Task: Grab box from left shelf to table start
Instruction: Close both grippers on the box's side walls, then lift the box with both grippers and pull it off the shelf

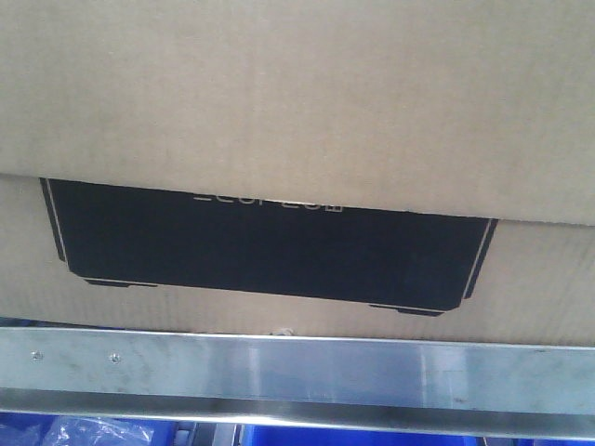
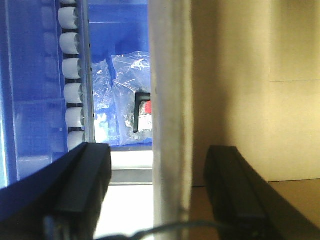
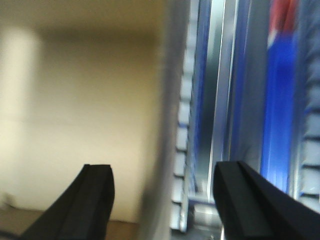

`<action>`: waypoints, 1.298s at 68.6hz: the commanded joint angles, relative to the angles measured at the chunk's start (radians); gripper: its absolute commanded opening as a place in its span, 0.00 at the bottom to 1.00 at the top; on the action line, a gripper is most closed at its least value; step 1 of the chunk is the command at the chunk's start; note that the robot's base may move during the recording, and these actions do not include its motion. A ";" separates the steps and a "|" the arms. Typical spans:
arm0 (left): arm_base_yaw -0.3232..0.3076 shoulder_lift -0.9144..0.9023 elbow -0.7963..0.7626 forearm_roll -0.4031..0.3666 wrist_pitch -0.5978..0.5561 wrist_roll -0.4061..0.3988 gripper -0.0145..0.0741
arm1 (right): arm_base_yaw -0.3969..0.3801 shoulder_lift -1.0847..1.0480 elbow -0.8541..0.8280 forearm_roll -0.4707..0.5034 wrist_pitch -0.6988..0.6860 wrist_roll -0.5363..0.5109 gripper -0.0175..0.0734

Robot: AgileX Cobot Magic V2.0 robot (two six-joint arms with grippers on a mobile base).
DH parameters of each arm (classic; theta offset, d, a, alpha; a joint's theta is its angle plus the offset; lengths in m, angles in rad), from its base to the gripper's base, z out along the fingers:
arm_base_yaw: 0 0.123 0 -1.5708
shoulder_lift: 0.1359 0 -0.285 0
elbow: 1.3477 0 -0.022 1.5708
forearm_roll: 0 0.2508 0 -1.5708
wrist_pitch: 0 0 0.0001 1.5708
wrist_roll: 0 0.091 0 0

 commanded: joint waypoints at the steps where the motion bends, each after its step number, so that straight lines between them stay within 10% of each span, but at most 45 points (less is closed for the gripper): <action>1: 0.000 -0.029 -0.033 0.013 -0.032 -0.012 0.45 | -0.002 0.005 -0.038 0.015 -0.049 -0.021 0.60; 11: 0.000 -0.029 -0.033 0.013 -0.023 -0.012 0.21 | -0.002 0.023 -0.038 0.015 -0.051 -0.021 0.25; 16: 0.000 -0.029 -0.033 0.013 -0.021 -0.010 0.03 | -0.002 0.022 -0.038 0.015 -0.051 -0.021 0.26; 51: -0.047 -0.251 0.029 0.004 -0.154 -0.070 0.06 | -0.002 -0.262 -0.024 0.015 -0.098 -0.021 0.25; 89: -0.077 -0.815 0.613 -0.032 -0.425 -0.119 0.06 | -0.002 -0.809 0.363 0.018 -0.160 -0.021 0.25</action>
